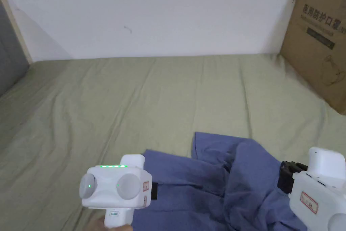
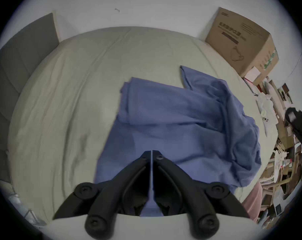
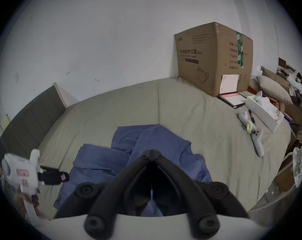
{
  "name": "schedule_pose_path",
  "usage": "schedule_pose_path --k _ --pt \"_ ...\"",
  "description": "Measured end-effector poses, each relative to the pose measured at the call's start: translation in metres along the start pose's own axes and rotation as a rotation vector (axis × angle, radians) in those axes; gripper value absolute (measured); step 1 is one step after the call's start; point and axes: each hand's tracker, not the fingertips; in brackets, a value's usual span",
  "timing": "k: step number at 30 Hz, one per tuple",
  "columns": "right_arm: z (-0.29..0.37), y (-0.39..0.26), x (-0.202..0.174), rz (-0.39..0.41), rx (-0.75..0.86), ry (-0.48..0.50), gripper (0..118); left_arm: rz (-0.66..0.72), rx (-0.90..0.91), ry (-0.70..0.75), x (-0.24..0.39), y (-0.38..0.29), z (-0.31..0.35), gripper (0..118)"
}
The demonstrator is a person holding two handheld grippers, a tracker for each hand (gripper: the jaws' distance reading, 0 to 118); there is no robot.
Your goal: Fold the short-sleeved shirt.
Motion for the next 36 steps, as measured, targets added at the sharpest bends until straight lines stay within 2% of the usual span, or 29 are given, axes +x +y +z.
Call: schedule_pose_path --k 1,2,3,8,11,14,15,16,17,18,19,21,22,23,25,27,29,30,31,32,33,36 --pt "-0.004 0.0 0.0 0.003 -0.004 0.002 0 0.0 0.001 0.01 -0.001 0.018 0.001 85" --pt "-0.007 0.0 0.0 0.004 -0.008 0.002 0 0.022 0.01 -0.001 -0.006 0.032 -0.005 107" --pt "-0.011 -0.001 0.001 0.005 -0.014 0.001 0 0.067 0.017 -0.042 -0.011 0.051 -0.015 114" --pt "-0.023 -0.011 0.007 0.007 -0.055 -0.014 0 0.14 -0.048 -0.024 -0.017 0.132 -0.064 112" --pt "-0.032 -0.018 0.015 -0.006 -0.088 -0.021 0 0.101 -0.132 0.028 -0.01 0.148 -0.101 109" --pt "-0.037 -0.025 0.021 -0.015 -0.121 -0.04 0 0.088 -0.258 0.007 -0.008 0.142 -0.133 104" --pt "-0.039 -0.027 0.024 -0.015 -0.13 -0.043 0 0.107 -0.263 0.01 -0.01 0.137 -0.139 95" --pt "-0.041 -0.029 0.029 -0.014 -0.137 -0.047 0 0.095 -0.236 0.05 -0.01 0.134 -0.142 90" --pt "-0.042 -0.03 0.031 -0.012 -0.144 -0.049 0 0.098 -0.222 0.029 -0.012 0.131 -0.141 88" --pt "-0.042 -0.031 0.033 -0.009 -0.149 -0.051 0 0.101 -0.208 0.035 -0.008 0.133 -0.133 78" --pt "-0.043 -0.031 0.034 -0.007 -0.152 -0.051 0 0.054 -0.173 0.07 -0.006 0.135 -0.126 57" --pt "-0.046 -0.026 0.033 -0.008 -0.156 -0.045 0 0.034 -0.161 0.085 -0.008 0.135 -0.112 7" --pt "-0.048 -0.023 0.034 -0.006 -0.157 -0.04 0 0.027 -0.15 0.106 -0.01 0.135 -0.108 8" --pt "-0.051 -0.017 0.034 -0.002 -0.153 -0.029 0 0.055 -0.148 0.037 -0.016 0.134 -0.102 8" --pt "-0.058 -0.002 0.033 0.022 -0.151 -0.001 0 0.117 -0.13 0.002 -0.026 0.134 -0.09 8" --pt "-0.075 0.019 0.033 0.026 -0.166 0.065 0 0.14 -0.105 -0.034 -0.031 0.133 -0.074 7" --pt "-0.092 0.042 0.034 -0.015 -0.149 0.116 1 0.118 -0.043 -0.037 -0.03 0.13 -0.054 7" --pt "-0.106 0.055 0.036 -0.034 -0.159 0.147 17 0.083 -0.02 -0.03 -0.028 0.129 -0.044 8" --pt "-0.119 0.067 0.035 -0.032 -0.173 0.145 43 0.063 0.006 -0.029 -0.027 0.127 -0.033 7" --pt "-0.134 0.08 0.032 -0.021 -0.187 0.156 77 0.021 0.033 -0.012 -0.025 0.123 -0.022 7" --pt "-0.151 0.087 0.029 0.028 -0.24 0.198 104 0.007 0.052 -0.009 -0.025 0.121 -0.016 7" --pt "-0.212 0.109 0.018 0.122 -0.33 0.165 106 -0.005 0.076 -0.006 -0.028 0.114 0.0 8"
